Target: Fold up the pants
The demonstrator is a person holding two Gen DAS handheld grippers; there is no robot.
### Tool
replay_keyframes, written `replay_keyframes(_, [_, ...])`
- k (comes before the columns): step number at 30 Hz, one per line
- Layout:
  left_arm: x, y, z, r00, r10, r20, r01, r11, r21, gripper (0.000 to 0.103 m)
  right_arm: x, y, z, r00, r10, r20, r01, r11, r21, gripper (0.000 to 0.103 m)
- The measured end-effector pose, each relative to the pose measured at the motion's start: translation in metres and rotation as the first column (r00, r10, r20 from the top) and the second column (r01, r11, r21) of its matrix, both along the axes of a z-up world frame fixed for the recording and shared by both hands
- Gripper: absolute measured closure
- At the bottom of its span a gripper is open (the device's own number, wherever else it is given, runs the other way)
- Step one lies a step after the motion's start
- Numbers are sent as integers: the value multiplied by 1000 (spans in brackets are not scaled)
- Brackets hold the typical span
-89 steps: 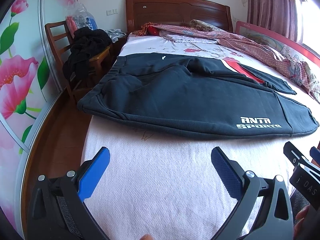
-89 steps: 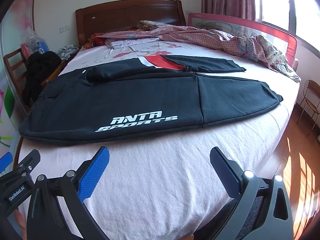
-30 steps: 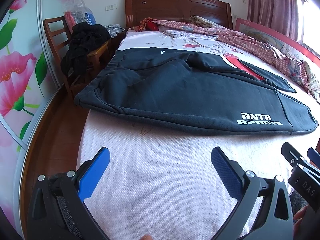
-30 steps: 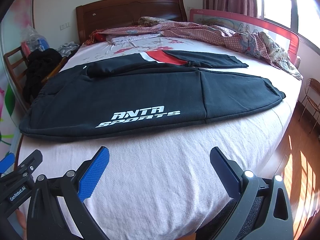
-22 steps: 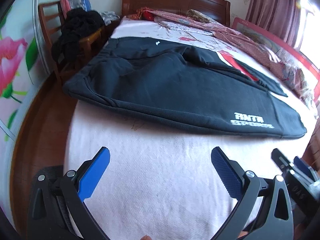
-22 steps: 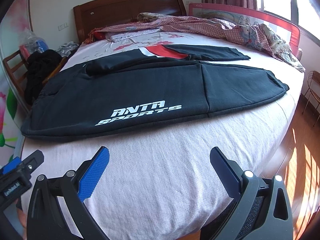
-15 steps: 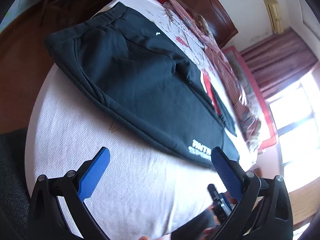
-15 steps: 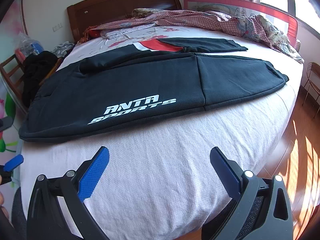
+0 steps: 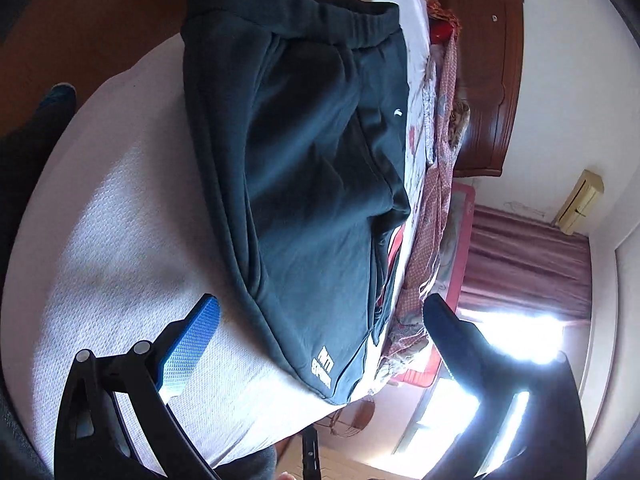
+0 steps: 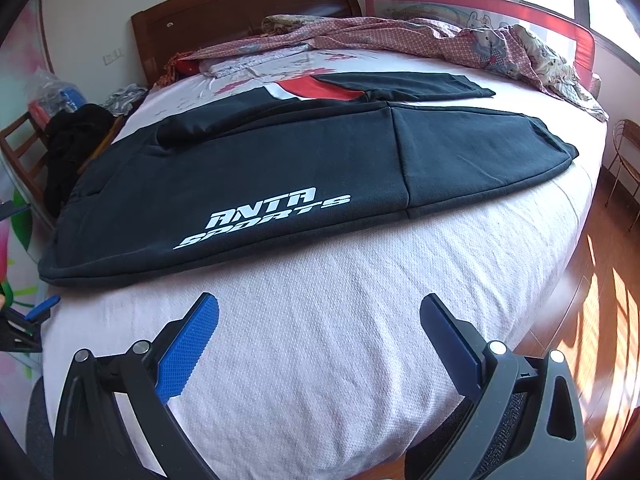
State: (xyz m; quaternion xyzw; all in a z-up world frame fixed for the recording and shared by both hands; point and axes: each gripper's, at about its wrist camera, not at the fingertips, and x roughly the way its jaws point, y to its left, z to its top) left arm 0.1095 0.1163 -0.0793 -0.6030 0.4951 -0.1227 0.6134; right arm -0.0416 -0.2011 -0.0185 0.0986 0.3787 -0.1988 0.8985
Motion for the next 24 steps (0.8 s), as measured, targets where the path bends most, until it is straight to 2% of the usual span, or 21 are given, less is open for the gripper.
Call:
replay_keyframes(4, [11, -4, -8, 997, 60, -45, -61, 998, -33, 2, 0, 1, 0, 1000, 6, -3, -6, 1000, -3, 3])
replay_keyframes(9, [23, -4, -6, 995, 96, -39, -98, 995, -36, 4, 2, 3, -3, 1000, 21, -17, -21, 1000, 1, 3])
replay_keyframes(12, [28, -1, -6, 995, 91, -47, -92, 996, -16, 21, 4, 6, -5, 999, 33, -23, -34, 999, -8, 3])
replay_keyframes(14, [29, 2, -7, 996, 66, -64, -64, 997, 37, 52, 5, 7, -6, 999, 38, -28, -38, 999, -5, 3])
replay_keyframes(15, [29, 2, -8, 995, 61, -82, -56, 996, 62, 64, 6, 7, -7, 999, 40, -31, -40, 999, -4, 3])
replay_keyframes(16, [28, 4, -12, 992, 60, -107, -51, 995, 84, 89, 6, 8, -7, 999, 42, -33, -42, 999, -5, 3])
replay_keyframes(19, [21, 9, -24, 990, 89, -110, -85, 996, 40, 94, 6, 8, -8, 998, 46, -32, -46, 999, -5, 3])
replay_keyframes(21, [17, 8, -21, 992, 95, -86, -92, 995, 44, 95, 5, 6, -7, 999, 44, -28, -43, 999, 10, 3])
replay_keyframes(23, [12, 9, -13, 994, 93, -49, -92, 995, 25, 95, 4, -6, -5, 1000, 24, -12, -23, 995, 100, 3])
replay_keyframes(24, [9, 9, -8, 996, 86, -28, -86, 996, 19, 95, 2, -15, -4, 1000, 20, 1, -20, 982, 186, 3])
